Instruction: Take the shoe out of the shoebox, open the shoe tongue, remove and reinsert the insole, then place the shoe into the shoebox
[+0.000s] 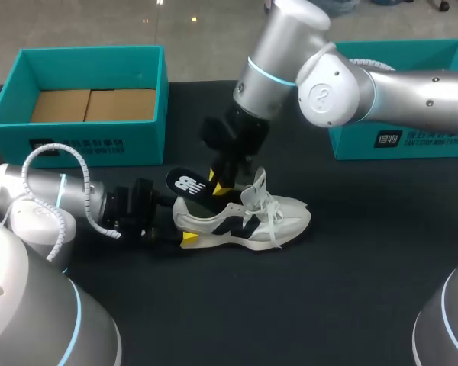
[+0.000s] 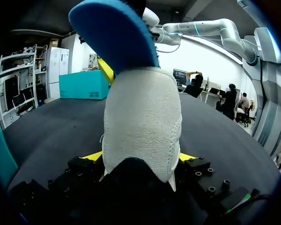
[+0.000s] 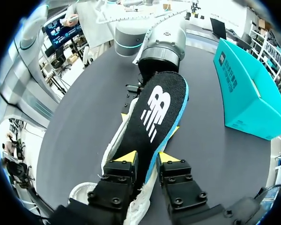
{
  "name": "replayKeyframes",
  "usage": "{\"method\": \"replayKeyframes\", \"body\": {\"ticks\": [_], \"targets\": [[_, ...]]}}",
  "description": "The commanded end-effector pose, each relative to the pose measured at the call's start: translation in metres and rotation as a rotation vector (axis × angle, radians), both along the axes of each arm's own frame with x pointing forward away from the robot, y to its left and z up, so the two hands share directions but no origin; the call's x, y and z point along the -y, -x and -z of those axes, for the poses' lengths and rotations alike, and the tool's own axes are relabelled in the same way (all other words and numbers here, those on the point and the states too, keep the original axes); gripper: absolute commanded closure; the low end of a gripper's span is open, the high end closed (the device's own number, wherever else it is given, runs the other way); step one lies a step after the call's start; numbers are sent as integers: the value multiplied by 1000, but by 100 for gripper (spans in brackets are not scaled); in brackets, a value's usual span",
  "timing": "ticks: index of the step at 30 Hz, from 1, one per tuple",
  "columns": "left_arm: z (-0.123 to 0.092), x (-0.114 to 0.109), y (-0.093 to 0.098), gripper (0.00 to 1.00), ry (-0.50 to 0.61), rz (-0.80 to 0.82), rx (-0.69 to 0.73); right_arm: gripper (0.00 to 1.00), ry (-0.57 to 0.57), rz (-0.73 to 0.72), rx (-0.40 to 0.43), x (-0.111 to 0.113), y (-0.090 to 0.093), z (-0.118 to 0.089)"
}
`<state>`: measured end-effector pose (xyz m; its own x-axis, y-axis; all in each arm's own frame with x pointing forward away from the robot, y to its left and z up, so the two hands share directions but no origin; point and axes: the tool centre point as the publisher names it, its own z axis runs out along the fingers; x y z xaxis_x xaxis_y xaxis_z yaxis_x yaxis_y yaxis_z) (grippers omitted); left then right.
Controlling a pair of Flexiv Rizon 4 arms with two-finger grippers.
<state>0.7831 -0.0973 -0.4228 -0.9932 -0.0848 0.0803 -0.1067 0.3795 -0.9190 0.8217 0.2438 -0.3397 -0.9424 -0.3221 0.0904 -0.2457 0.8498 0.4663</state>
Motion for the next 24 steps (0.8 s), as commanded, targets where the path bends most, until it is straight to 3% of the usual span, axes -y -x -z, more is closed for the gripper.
{"method": "replayKeyframes", "body": {"ticks": [1,12,24], "targets": [[0,1,0,100,-1,0,0,100,-11,3,-3,-1,-1,3],[0,1,0,100,-1,0,0,100,-48,-57,-29,-18,-9,-13],[0,1,0,100,-1,0,0,100,-90,-64,26,-27,-15,-15]]}}
